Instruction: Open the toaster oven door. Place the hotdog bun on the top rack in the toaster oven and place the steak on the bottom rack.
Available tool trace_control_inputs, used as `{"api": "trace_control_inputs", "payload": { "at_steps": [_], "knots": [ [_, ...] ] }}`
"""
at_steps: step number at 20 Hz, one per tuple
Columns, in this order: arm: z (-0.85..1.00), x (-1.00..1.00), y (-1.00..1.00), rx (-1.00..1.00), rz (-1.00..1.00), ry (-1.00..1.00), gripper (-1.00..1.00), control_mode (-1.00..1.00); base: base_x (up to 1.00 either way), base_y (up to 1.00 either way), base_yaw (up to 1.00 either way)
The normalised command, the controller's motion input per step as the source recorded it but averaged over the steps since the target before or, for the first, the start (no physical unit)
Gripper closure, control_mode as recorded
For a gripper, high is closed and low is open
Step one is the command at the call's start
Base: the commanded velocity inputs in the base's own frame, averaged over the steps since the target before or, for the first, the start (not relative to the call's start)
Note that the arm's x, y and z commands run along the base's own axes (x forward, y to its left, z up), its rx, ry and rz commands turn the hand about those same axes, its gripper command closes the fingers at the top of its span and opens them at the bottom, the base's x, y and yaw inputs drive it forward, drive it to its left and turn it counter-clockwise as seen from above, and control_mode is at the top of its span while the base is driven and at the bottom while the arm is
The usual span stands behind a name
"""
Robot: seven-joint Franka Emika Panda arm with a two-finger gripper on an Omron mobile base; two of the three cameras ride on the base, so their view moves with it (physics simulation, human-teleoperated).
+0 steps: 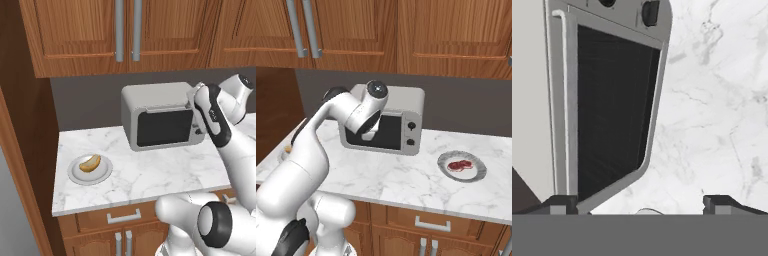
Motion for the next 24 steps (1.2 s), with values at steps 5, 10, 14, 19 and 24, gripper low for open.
{"api": "trace_control_inputs", "payload": {
  "at_steps": [5,10,14,19,24],
  "knots": [
    [-0.02,0.26,0.02,0.00,-0.05,0.02,-1.00,-1.00,0.00,0.00,0.00],
    [-0.06,0.29,0.00,0.00,-0.04,0.02,-1.00,-1.00,0.00,0.00,0.00],
    [-0.15,0.27,0.00,0.00,-0.03,0.02,-1.00,-1.00,0.00,0.00,0.00],
    [-0.20,0.26,0.00,0.00,0.00,0.03,-1.00,-1.00,0.00,0.00,0.00],
    [-0.17,0.29,0.00,0.00,0.00,0.01,-1.00,-1.00,0.00,0.00,0.00]
  ]
}}
